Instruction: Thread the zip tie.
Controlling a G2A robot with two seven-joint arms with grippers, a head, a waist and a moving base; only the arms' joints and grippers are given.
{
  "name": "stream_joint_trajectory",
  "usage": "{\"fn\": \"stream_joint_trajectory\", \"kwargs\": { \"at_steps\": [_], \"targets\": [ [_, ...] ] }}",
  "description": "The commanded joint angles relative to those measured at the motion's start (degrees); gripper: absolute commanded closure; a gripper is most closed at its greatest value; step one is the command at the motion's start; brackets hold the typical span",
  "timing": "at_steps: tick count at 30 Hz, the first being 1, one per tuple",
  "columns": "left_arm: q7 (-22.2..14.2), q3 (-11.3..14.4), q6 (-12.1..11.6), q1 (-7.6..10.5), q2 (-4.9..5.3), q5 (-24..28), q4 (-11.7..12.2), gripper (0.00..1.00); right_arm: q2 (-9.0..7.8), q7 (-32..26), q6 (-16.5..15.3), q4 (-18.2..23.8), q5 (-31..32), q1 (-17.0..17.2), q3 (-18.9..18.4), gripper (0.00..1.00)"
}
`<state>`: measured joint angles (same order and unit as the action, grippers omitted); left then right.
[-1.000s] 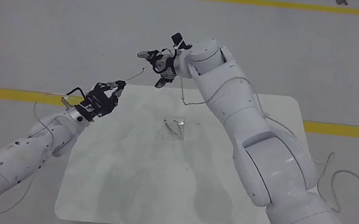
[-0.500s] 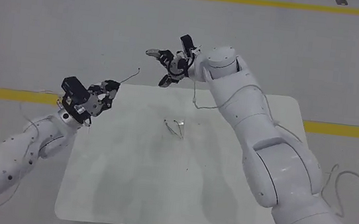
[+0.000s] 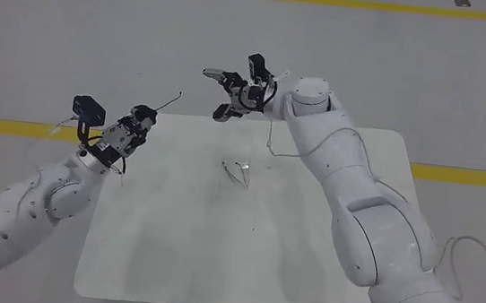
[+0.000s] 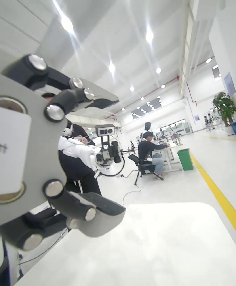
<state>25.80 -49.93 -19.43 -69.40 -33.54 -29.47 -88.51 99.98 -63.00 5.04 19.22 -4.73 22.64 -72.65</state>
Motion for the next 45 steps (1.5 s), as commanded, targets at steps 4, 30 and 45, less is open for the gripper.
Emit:
{"fn": "stream_joint_trajectory", "kwargs": {
  "at_steps": [4, 30, 45],
  "targets": [
    [-6.53, -0.37, -0.05, -1.35, 1.80, 12.73, -5.39, 1.00, -0.89, -6.46, -3.64, 2.40, -4.54, 3.07, -1.65, 0.00],
    [-31.80, -7.16, -0.05, -4.02, 2.43, 54.49, -7.88, 1.00, -0.97, -12.58, -10.66, 8.31, -15.97, 12.25, -2.68, 0.00],
    [-49.75, -17.48, -0.05, -8.53, -0.04, 70.96, -5.69, 1.00, -0.50, -13.01, -10.76, 5.84, -18.64, 12.06, -1.38, 0.00]
  ]
}}
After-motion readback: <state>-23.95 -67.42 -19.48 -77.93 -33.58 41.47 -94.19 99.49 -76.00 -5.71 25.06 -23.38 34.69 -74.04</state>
